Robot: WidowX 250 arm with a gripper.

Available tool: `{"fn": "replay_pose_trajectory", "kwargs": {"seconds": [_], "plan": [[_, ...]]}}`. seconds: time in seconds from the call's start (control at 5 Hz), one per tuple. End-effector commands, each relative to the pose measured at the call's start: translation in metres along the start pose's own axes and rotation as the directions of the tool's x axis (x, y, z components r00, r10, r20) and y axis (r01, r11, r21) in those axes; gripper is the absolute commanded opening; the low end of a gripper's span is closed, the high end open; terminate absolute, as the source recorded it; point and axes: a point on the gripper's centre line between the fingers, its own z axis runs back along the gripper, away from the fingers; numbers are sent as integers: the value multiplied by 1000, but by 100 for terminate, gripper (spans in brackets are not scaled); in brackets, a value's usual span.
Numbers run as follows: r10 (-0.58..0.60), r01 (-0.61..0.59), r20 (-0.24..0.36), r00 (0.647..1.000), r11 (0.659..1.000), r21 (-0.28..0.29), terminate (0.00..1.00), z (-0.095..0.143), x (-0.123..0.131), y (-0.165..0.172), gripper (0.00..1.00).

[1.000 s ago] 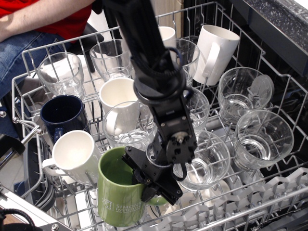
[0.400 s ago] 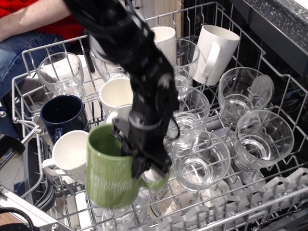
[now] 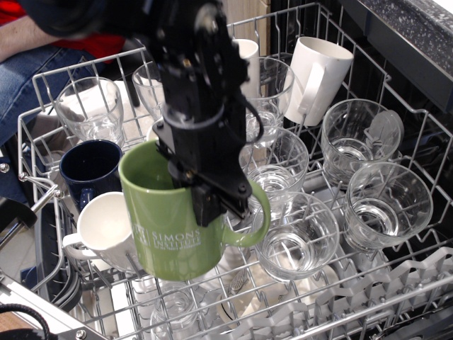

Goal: Pick up green mug

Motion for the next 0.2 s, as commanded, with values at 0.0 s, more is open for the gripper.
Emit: {"fn": "replay_pose_trajectory", "kwargs": {"seconds": [0.0], "plan": [[-86, 85, 64, 994, 996, 6, 100, 55, 9, 1, 0]]}}
